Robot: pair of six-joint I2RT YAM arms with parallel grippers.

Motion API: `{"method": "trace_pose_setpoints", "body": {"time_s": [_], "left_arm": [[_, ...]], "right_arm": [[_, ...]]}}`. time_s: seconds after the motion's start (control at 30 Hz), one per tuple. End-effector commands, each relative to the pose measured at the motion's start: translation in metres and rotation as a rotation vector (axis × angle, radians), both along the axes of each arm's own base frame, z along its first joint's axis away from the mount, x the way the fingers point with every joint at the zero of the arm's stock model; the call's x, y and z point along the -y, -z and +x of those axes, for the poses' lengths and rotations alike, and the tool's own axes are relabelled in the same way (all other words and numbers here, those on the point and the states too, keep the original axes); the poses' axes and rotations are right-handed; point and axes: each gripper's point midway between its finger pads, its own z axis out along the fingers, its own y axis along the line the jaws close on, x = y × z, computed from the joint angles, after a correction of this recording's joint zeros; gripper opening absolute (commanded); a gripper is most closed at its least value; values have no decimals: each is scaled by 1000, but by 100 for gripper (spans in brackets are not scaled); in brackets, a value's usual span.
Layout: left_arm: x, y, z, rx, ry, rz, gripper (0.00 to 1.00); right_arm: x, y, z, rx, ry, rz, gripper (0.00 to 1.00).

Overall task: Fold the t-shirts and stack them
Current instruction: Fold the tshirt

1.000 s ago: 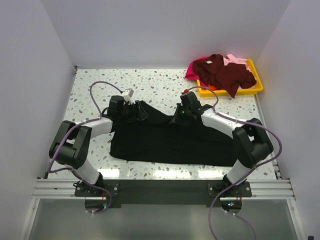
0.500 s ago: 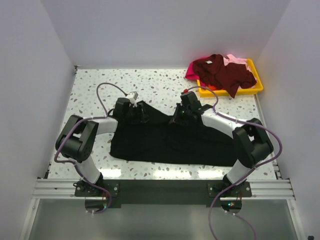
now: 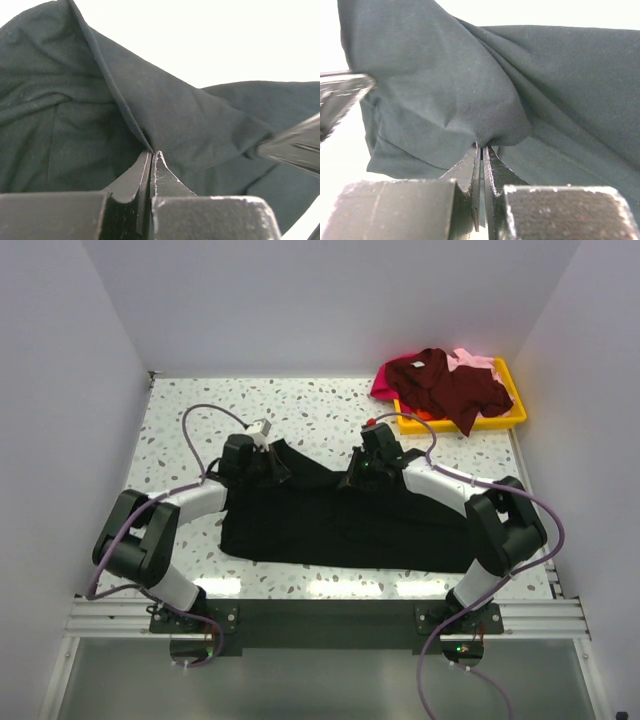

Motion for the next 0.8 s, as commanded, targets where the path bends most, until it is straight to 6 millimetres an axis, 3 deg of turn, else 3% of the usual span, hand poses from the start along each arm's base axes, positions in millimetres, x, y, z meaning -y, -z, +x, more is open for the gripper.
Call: {"method": "trace_pose_setpoints", "body": {"time_s": [0.0,0.27,0.47,0.57,0.6,0.7,0.77], "left_arm": [[1,-37,-2,12,-16,-20,0],[-8,-35,-42,-215,-52,-16,0],[-8,-55,-69,-248,-51,-88,0],[-21,-50,-71,-247,-108,-42,13],[-31,-44,-68,-239,-155,-5,24],[-44,-32,-61,-242,-204,33,44],[-44,-29,-50,-229,-203,45,52]], "right_arm": [[-7,-28,-2,44,-56,48,0],[-8,-19,-41,-7,-147,-10,0],[-2,-14,-57,-13,-143,-30,0],[8,-11,-59,-12,-134,-73,0],[9,-10,-60,-12,-132,-78,0],[11,-3,-60,-22,-129,-94,0],[10,0,-57,-26,-127,-99,0]]}}
